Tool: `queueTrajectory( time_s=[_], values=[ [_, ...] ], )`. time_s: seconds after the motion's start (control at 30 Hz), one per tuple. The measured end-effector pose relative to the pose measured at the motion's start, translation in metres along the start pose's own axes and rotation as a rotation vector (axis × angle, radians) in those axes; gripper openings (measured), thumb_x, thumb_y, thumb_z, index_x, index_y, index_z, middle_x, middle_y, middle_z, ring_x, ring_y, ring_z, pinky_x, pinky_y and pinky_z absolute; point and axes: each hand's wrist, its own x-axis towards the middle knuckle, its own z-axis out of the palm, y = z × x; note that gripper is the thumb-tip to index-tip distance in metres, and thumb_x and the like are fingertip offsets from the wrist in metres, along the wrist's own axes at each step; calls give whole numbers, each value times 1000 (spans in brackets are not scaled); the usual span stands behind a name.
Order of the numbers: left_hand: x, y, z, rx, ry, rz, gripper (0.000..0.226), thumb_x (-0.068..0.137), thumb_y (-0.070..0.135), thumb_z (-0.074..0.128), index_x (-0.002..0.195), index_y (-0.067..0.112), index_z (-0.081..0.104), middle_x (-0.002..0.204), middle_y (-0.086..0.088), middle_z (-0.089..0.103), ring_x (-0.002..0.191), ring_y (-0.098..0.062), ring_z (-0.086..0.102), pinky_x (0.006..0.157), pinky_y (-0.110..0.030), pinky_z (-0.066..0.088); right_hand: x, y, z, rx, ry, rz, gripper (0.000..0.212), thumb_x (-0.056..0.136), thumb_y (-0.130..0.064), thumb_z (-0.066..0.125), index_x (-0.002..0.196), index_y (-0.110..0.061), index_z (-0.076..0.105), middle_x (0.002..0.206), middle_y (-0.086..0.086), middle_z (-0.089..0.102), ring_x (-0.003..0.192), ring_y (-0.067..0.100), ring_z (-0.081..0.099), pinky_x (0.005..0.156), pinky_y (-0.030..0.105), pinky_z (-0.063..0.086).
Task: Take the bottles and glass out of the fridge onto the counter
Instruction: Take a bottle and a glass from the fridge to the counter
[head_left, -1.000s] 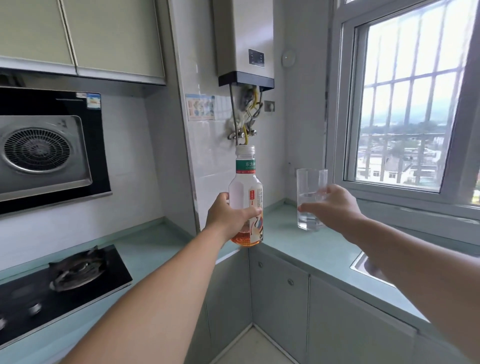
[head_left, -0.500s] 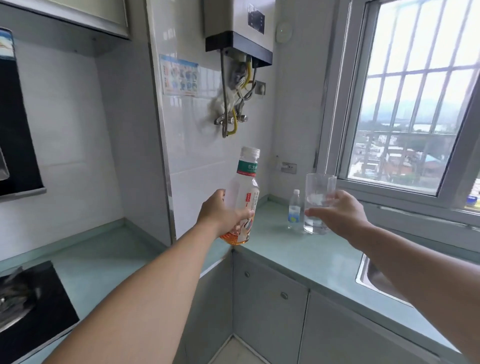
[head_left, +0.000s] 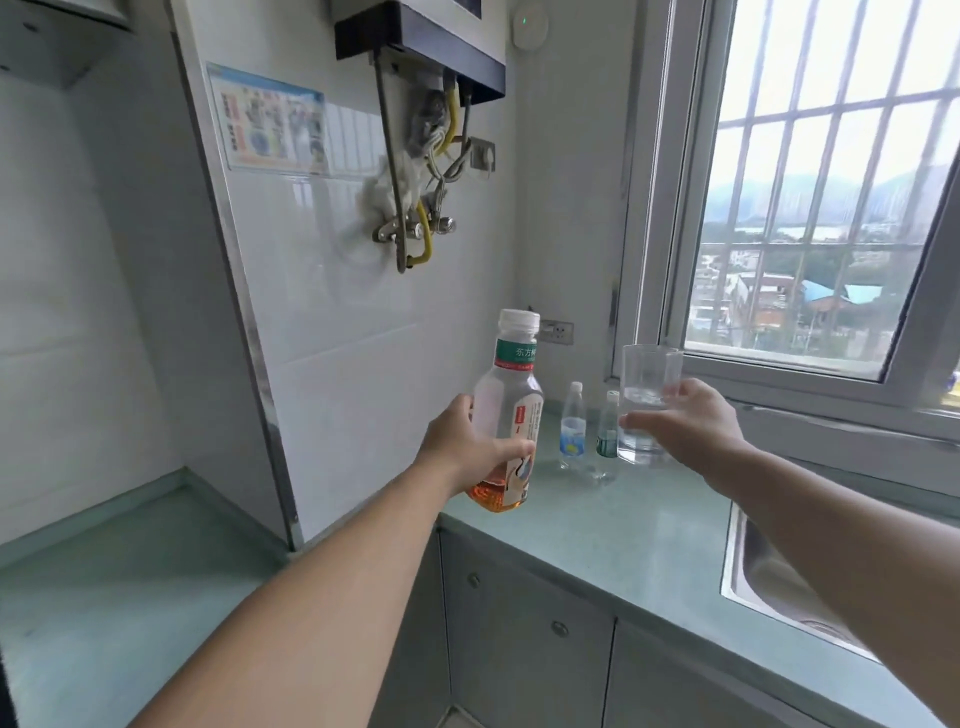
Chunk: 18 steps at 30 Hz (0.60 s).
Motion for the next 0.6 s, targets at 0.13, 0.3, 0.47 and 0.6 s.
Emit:
queueTrajectory(
  time_s=[0.13,0.3,0.47,0.6],
  values=[
    [40,4,36,45,-19,-19,71,64,44,82,121,19,49,113,2,62,100,-19,60,77,-30,50,57,11,-2,9,-9,-3,51,65,-24,84,109,-12,61,102,6,65,89,21,59,68,26,41],
    [100,16,77,26,-10,-26,75,63,44,83,125,20,48,117,3,62,102,-18,59,77,-29,47,125,32,-9,1,-17,0,54,64,-28,85,109,-12,60,102,5,64,92,21,59,73,28,46],
    [148,21,124,8,-24,-30,78,64,41,84,128,19,45,118,1,59,103,-21,57,82,-34,49,172,61,-14,-4,-25,39,54,66,-25,84,111,-12,57,99,3,59,89,19,55,72,27,42],
    [189,22,164,-22,-77,-37,72,64,39,85,122,20,47,117,1,60,102,-21,58,86,-37,50,207,87,-14,-23,-31,63,56,66,-23,84,113,-12,56,103,4,60,91,19,55,73,26,41]
  ],
)
